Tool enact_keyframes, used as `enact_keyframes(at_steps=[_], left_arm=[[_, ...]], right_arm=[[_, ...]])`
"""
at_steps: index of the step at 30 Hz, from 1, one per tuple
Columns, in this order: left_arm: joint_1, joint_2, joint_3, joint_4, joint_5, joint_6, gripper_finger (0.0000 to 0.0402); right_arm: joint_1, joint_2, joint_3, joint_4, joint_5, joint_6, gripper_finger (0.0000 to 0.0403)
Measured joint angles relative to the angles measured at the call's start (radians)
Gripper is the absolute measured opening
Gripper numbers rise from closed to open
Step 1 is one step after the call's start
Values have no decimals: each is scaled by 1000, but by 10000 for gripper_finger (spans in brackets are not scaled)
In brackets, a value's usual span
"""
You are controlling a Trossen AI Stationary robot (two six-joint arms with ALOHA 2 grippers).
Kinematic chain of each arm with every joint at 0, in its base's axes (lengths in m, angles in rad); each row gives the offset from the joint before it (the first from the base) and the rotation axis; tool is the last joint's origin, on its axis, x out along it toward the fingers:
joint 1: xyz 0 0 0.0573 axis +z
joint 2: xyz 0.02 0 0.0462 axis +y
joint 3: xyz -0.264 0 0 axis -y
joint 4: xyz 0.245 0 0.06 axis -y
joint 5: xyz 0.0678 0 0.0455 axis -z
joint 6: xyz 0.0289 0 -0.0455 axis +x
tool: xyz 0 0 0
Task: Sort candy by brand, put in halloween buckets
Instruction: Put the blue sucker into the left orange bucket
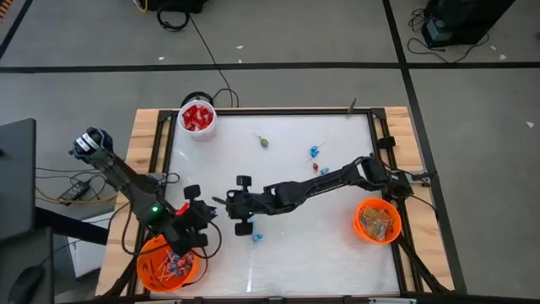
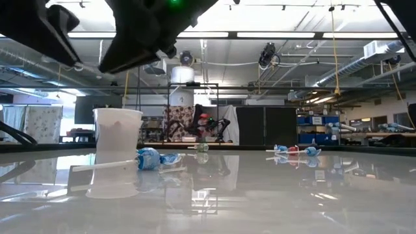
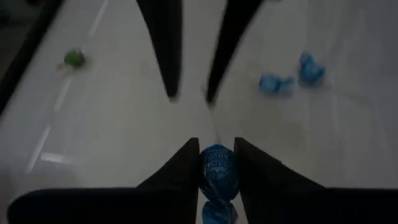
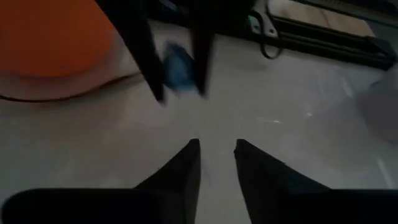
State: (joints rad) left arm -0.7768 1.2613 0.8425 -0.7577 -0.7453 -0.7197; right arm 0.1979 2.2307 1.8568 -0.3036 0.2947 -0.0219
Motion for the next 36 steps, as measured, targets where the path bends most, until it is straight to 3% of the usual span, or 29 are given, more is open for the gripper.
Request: enact_keyframes(at_steps=[3, 6, 9, 11, 14, 19, 26, 31, 36], left_arm=[[-4, 0, 62, -144, 56, -72, 92], [-4, 0, 139, -280, 152, -131, 92], [-4, 0, 219, -356, 300, -180, 92], [-4, 0, 266, -381, 412, -194, 95], [-4, 0, 336, -389, 501, -182, 100], [-14, 0, 461, -391, 567, -183, 102], [-104, 0, 537, -392, 692, -334, 103], [-206, 25, 510, -388, 703, -472, 103], [-279, 65, 467, -322, 723, -525, 103]], right_arm=[[-14, 0, 0, -36, 39, -5, 134], [-38, 0, 0, -107, 166, -4, 153], [-96, 3, 0, -188, 300, 18, 165], [-147, 5, 0, -236, 316, 37, 169], [-238, 6, 0, -289, 238, 84, 169], [-386, 6, 0, -318, 56, 144, 172], [-517, 7, -34, -330, -153, 151, 204], [-552, 8, -143, -260, -156, 153, 248], [-557, 6, -181, -233, -78, 153, 281]])
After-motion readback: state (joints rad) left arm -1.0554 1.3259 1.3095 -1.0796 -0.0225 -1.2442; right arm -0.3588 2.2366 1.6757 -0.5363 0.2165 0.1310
